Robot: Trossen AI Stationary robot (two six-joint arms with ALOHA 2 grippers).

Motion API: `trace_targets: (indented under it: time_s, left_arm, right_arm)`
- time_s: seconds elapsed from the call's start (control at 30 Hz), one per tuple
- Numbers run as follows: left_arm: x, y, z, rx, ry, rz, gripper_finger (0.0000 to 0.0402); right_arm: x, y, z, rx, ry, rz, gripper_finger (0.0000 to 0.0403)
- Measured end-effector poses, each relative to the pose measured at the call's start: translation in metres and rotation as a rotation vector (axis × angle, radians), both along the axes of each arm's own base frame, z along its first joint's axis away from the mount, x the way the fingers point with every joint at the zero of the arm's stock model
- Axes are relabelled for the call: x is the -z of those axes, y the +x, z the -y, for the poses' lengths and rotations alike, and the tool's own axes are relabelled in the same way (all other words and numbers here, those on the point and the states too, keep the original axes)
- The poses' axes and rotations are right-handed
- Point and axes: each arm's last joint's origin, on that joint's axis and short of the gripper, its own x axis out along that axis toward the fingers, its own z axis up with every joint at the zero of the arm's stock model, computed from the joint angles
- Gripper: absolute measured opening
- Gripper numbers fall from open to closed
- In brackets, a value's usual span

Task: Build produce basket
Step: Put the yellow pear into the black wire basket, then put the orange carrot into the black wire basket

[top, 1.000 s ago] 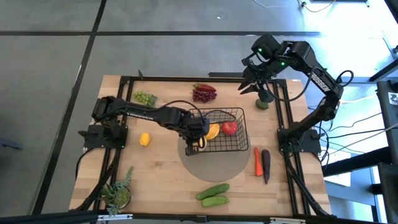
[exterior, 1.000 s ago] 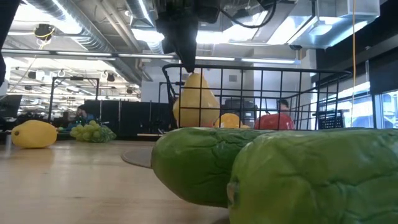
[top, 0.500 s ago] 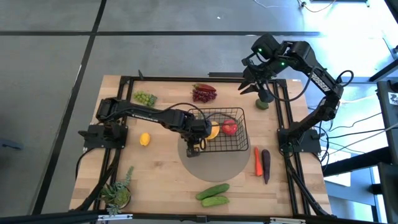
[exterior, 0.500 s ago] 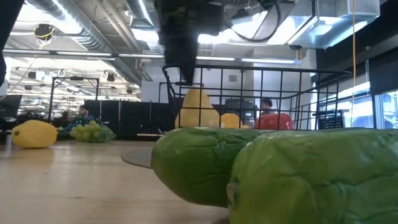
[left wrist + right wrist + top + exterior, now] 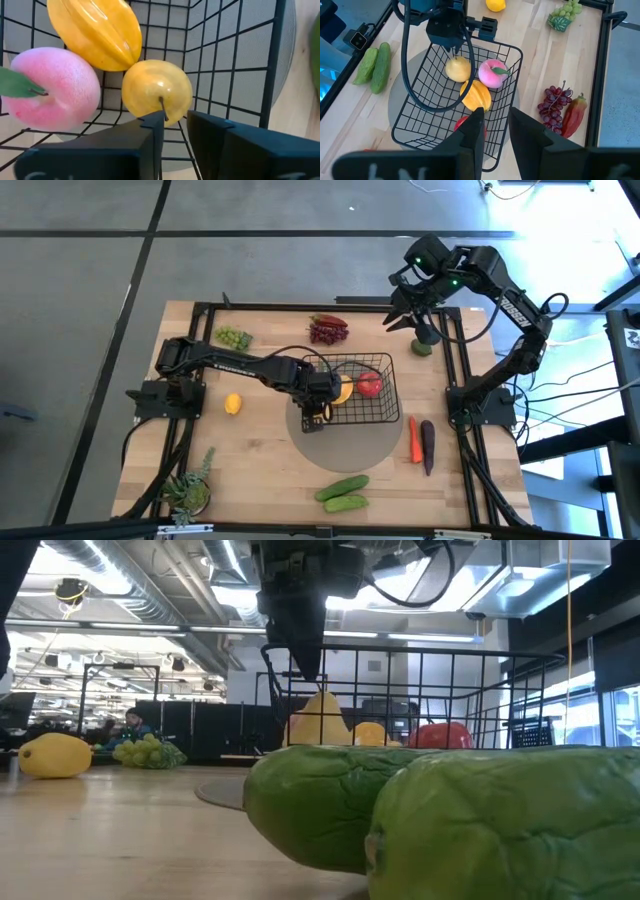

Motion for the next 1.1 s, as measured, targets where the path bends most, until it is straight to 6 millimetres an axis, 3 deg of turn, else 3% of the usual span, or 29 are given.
trace_targets:
  time_s: [0.1, 0.43, 0.73, 1.1]
  left_arm:
    - [-0.005, -0.002, -0.001, -0.001, -0.001, 0.006, 0.0079]
    - [-0.055, -0.005, -0.009, -0.028, 0.000, 0.027, 0.0080]
    - [-0.085, -0.018, -0.030, -0.223, -0.038, 0.030, 0.0080]
    - [-0.131, -0.073, -0.048, -0.473, 0.067, 0.066, 0.0080]
  right_arm:
    - [0.000, 0.000, 0.000, 0.000, 0.000, 0.000, 0.0083]
    - [0.000, 0.000, 0.000, 0.000, 0.000, 0.000, 0.0083]
    - [0.001, -0.001, 0.000, -0.017, -0.009, -0.006, 0.0083]
    - [0.003, -0.004, -0.001, -0.037, -0.034, -0.046, 0.0083]
